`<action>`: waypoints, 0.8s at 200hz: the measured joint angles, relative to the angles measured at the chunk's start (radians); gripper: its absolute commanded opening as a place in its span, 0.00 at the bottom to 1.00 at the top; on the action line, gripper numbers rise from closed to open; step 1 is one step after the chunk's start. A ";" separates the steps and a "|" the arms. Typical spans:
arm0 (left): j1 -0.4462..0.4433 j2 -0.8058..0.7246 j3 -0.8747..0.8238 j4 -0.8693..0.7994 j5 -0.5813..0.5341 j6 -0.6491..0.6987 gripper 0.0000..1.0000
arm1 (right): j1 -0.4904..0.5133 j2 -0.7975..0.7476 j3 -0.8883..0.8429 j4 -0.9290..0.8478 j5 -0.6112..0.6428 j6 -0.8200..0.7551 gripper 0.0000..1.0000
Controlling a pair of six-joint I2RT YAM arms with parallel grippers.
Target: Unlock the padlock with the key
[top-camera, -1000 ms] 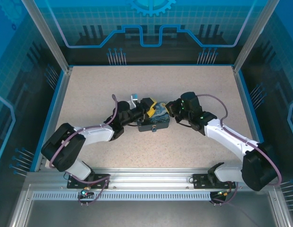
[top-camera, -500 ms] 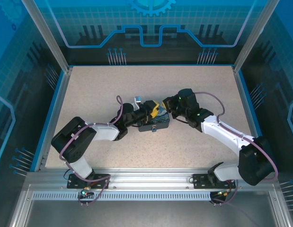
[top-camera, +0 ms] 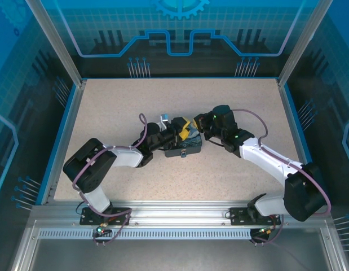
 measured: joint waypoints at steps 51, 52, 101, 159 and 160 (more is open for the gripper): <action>-0.003 0.000 0.000 -0.001 -0.004 0.000 0.65 | -0.008 -0.001 -0.010 0.018 0.004 0.000 0.00; -0.003 0.000 0.000 0.000 -0.004 0.000 0.65 | -0.009 -0.001 -0.010 0.018 0.004 0.000 0.00; -0.010 -0.029 -0.001 0.023 -0.004 0.000 0.64 | -0.044 -0.001 -0.046 -0.028 0.004 0.000 0.00; -0.011 -0.029 0.000 0.023 -0.004 0.000 0.52 | -0.048 -0.001 -0.046 -0.022 -0.020 -0.008 0.00; -0.011 -0.028 0.000 0.023 -0.004 0.000 0.52 | -0.048 -0.001 -0.046 -0.022 -0.021 -0.008 0.00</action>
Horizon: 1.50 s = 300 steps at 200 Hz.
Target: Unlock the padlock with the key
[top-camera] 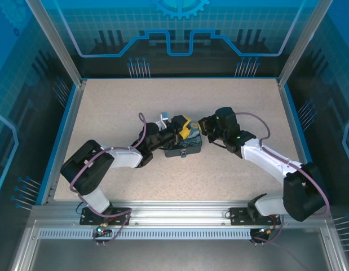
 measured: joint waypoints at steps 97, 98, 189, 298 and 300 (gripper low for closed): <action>0.000 0.035 0.053 0.000 0.000 0.000 0.43 | 0.005 0.034 0.000 0.037 -0.055 -0.004 0.00; 0.000 0.035 0.053 0.000 0.000 0.000 0.43 | 0.005 0.034 0.000 0.037 -0.055 -0.004 0.00; 0.000 0.038 0.021 0.013 -0.012 0.004 0.52 | 0.007 0.034 0.000 0.025 -0.052 -0.020 0.00; 0.000 -0.017 -0.020 -0.005 -0.018 0.035 0.46 | 0.040 0.024 0.039 0.026 -0.039 -0.038 0.00; 0.000 -0.017 -0.020 -0.005 -0.018 0.034 0.46 | 0.040 0.024 0.040 0.027 -0.039 -0.038 0.00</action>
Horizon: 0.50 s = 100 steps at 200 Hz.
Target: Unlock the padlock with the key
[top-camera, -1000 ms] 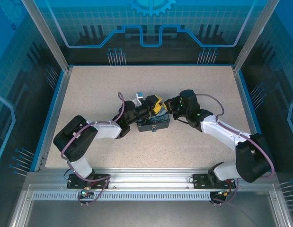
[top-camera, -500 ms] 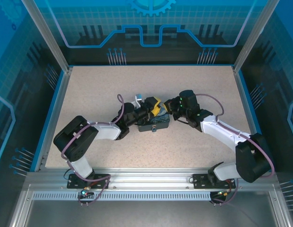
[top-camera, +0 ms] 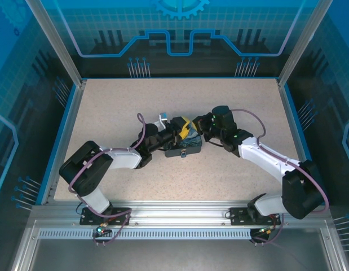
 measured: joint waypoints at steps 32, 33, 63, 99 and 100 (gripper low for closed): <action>0.000 0.000 0.000 0.000 0.000 0.000 0.42 | 0.007 0.000 0.001 0.000 0.000 0.000 0.00; 0.000 0.000 0.000 0.000 0.000 0.000 0.42 | 0.007 0.000 0.001 0.000 0.000 0.000 0.00; 0.000 0.000 0.002 0.000 0.000 0.000 0.37 | 0.007 0.000 0.001 0.000 0.000 0.000 0.00; 0.000 0.000 0.012 -0.003 0.000 0.002 0.33 | 0.007 0.000 0.001 0.000 0.000 0.000 0.00; 0.000 0.000 0.012 -0.003 0.000 0.002 0.32 | 0.007 0.000 0.001 0.000 0.000 0.001 0.00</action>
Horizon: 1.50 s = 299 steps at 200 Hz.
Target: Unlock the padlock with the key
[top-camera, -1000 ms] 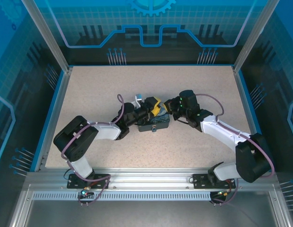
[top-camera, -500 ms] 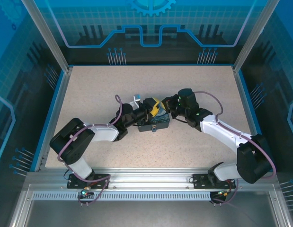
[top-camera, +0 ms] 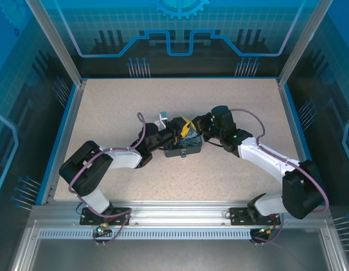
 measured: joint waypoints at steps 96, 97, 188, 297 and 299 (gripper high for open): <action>0.000 0.013 0.007 -0.004 -0.001 0.002 0.11 | 0.000 -0.003 0.000 0.010 -0.003 0.000 0.00; 0.000 0.013 0.007 -0.004 -0.001 0.002 0.11 | 0.000 -0.003 0.000 0.010 -0.003 0.000 0.00; 0.000 0.023 0.007 -0.001 0.000 0.020 0.00 | -0.001 -0.014 -0.016 0.009 0.003 -0.002 0.42; 0.088 0.017 0.022 -0.097 0.145 0.178 0.00 | -0.238 -0.129 0.010 -0.163 -0.189 -0.306 0.72; 0.093 0.016 0.026 -0.107 0.158 0.183 0.00 | -0.243 -0.125 0.012 -0.161 -0.199 -0.312 0.71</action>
